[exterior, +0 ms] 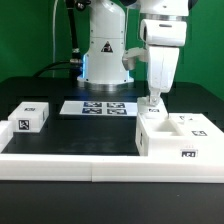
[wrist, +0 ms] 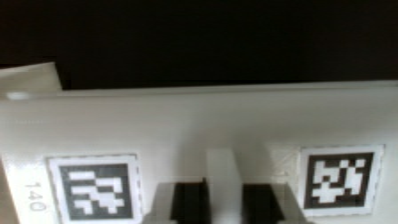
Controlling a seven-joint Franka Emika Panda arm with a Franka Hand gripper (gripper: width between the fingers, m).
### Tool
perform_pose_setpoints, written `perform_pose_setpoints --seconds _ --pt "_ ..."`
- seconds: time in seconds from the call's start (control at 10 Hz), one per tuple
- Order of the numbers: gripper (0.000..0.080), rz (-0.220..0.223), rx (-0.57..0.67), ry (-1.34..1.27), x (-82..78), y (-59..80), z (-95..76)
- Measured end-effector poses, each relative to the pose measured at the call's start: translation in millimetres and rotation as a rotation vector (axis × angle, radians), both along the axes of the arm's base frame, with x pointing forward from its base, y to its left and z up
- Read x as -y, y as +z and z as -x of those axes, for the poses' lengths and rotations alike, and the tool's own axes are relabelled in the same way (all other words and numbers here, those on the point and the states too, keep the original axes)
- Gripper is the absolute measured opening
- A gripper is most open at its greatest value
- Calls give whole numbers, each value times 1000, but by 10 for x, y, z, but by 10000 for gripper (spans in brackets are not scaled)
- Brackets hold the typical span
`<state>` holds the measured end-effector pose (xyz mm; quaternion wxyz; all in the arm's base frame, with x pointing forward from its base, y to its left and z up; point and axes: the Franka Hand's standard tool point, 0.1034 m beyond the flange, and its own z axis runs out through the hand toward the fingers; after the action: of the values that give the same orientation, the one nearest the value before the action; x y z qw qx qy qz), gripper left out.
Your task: Assemble cabinet
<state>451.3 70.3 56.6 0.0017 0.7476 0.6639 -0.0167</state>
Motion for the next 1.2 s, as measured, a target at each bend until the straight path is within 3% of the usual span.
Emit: perform_pose_setpoints --seconds 1.2 --pt "70 6 -5 -2 -3 33 -4"
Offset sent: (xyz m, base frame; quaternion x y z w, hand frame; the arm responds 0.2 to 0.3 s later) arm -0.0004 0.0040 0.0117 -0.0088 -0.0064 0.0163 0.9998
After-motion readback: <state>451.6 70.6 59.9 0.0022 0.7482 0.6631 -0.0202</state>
